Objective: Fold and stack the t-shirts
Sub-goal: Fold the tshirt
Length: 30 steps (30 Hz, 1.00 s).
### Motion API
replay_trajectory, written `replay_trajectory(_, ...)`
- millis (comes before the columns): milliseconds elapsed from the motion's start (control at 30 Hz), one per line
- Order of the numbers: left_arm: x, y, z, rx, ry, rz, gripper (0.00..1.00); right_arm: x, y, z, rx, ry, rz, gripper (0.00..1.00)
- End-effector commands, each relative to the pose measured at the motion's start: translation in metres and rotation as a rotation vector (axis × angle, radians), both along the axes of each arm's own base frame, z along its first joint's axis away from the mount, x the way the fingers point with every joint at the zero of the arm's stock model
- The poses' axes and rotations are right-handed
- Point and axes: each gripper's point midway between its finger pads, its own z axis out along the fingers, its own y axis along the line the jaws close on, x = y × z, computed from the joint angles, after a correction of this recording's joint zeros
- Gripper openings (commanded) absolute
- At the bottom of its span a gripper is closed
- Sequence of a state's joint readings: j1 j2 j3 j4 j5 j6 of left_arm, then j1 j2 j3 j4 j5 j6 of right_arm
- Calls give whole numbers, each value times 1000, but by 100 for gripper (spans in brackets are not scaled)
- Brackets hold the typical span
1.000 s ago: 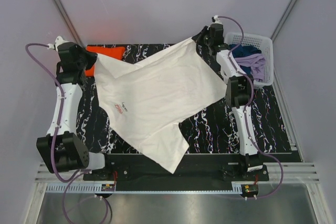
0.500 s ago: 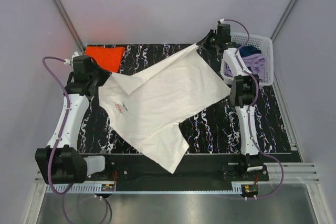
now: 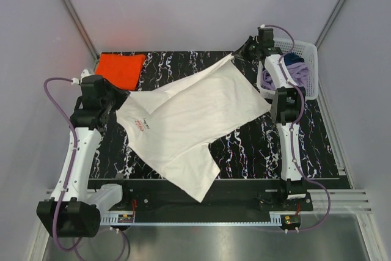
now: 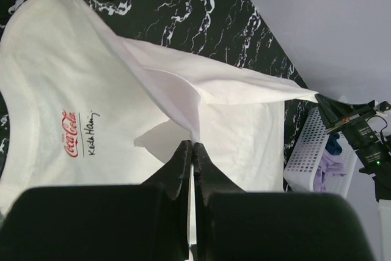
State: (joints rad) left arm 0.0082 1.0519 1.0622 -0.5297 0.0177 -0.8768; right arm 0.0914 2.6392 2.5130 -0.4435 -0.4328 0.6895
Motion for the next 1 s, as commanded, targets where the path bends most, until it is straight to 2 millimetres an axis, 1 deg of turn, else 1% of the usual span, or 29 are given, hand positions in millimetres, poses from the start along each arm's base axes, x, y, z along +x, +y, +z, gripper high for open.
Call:
replay_trajectory(0, -12, 0, -9, -9, 13, 15, 0, -9, 1, 51, 3, -68, 24, 0)
replay_trajectory(33, -15, 0, -10, -12, 13, 17, 0, -11, 0, 50, -7, -61, 26, 0)
replay_trajectory(67, -17, 0, -17, -15, 28, 17, 0, -12, -1, 49, -24, -62, 34, 0)
replay_trajectory(100, -19, 0, -19, -21, 32, 18, 0, -11, -3, 50, -39, -67, 30, 0)
replay_trajectory(133, -20, -8, -20, -24, 30, -4, 0, -14, -5, 43, -52, -40, 31, 0)
replay_trajectory(267, -24, -15, -28, -39, 45, -16, 0, -19, -10, 36, -108, -26, 35, 0)
replay_trajectory(300, -25, -16, -30, -40, 48, -14, 0, -20, -13, 30, -121, -14, 28, 0)
replay_trajectory(333, -26, -18, -29, -42, 48, -21, 0, -21, -14, 31, -133, -15, 27, 0)
replay_trajectory(533, -33, -18, -24, -32, 42, -25, 0, -25, -25, 23, -217, -1, 25, 0)
replay_trajectory(567, -33, -14, -25, -17, 47, -7, 0, -25, -27, 21, -236, -2, 30, 0)
replay_trajectory(600, -34, -14, -26, -16, 48, -7, 0, -25, -29, 21, -249, -4, 29, 0)
replay_trajectory(667, -37, -14, -30, -14, 61, -8, 0, -27, -33, 13, -275, 8, 31, 0)
replay_trajectory(700, -37, -14, -31, -15, 62, -7, 0, -29, -33, 6, -281, 25, 33, 0)
replay_trajectory(800, -41, -13, -36, -16, 76, -4, 0, -34, -34, -3, -289, 48, 44, 0)
replay_trajectory(967, -42, -12, -37, -4, 82, -6, 0, -38, -33, -9, -294, 62, 46, 1)
